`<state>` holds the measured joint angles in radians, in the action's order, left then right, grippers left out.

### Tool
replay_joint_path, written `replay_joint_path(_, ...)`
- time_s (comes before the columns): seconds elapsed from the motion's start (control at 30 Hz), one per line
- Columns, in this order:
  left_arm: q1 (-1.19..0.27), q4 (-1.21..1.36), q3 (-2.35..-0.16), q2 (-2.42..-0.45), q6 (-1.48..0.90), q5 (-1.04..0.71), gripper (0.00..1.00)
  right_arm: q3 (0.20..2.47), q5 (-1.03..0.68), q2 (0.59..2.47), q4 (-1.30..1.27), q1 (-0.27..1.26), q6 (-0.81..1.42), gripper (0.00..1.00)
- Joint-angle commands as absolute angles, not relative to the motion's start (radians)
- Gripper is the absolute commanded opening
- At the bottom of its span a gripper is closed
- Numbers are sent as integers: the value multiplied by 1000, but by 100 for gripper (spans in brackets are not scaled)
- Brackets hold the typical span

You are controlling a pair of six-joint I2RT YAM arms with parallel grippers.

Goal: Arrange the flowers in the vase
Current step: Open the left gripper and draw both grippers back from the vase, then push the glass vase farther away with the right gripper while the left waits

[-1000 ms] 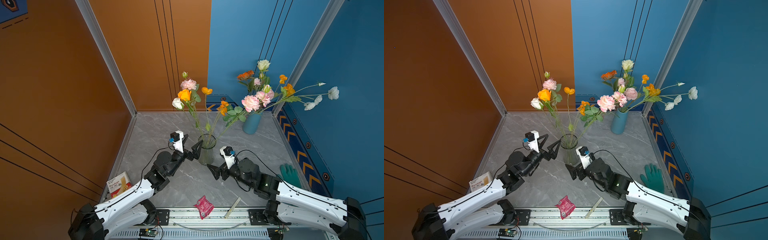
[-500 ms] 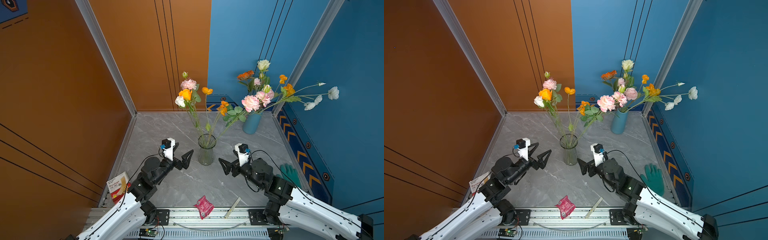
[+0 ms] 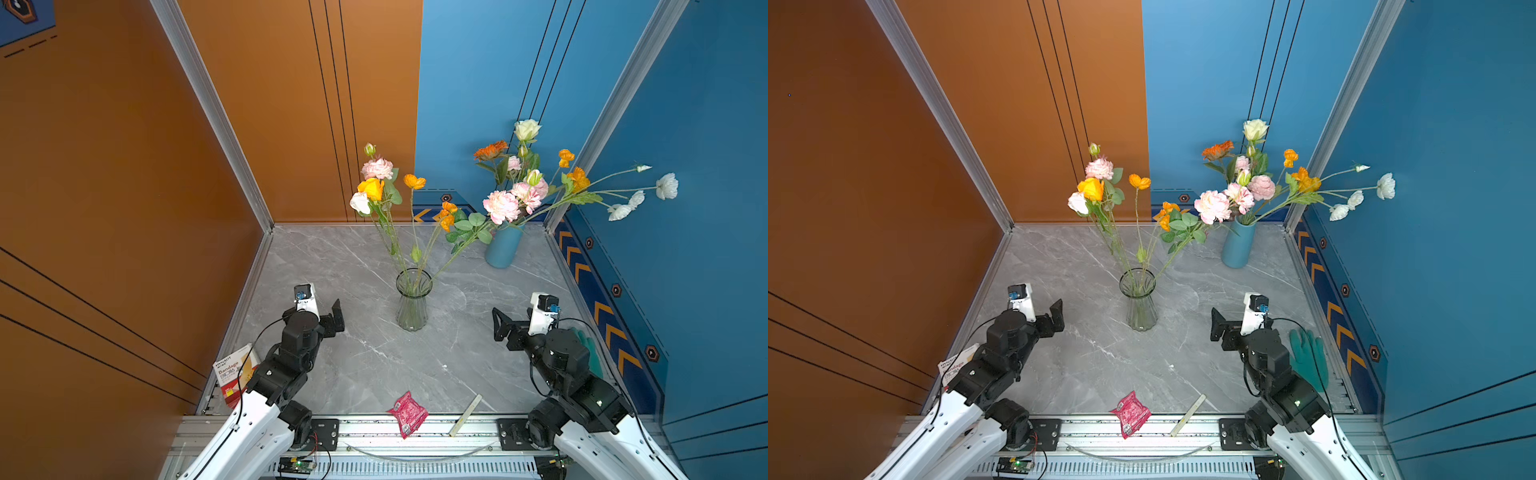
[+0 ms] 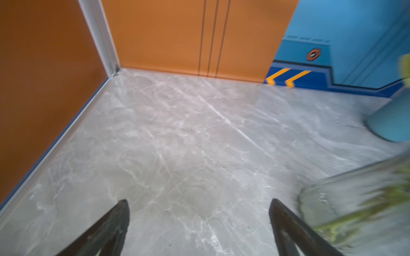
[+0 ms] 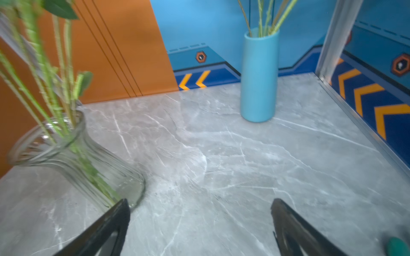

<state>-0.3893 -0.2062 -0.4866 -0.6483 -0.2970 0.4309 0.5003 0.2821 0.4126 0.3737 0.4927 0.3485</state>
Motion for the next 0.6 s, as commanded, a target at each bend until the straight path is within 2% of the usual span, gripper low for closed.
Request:
replay_joint_path(0.0, -315, -198, -523, -733, -309, 465, 98, 538, 144, 509, 437, 379, 376, 100)
replay_joint_path(0.17, -238, -171, -581, -822, -334, 217, 98, 561, -44, 562, 365, 288, 377, 100)
replay_joint_path(0.3, -259, -144, -557, -824, -280, 63, 98, 409, -334, 553, -16, 353, 394, 100)
replay_joint_path(0.37, -262, -108, -535, -802, -243, -78, 98, 345, -312, 565, -177, 448, 368, 100)
replay_joint_path(0.5, -294, -73, -558, -804, -231, -245, 98, 348, -128, 673, -277, 675, 151, 100)
replay_joint_path(0.57, -316, -52, -580, -829, -212, -326, 98, 346, -103, 752, -379, 742, 77, 100)
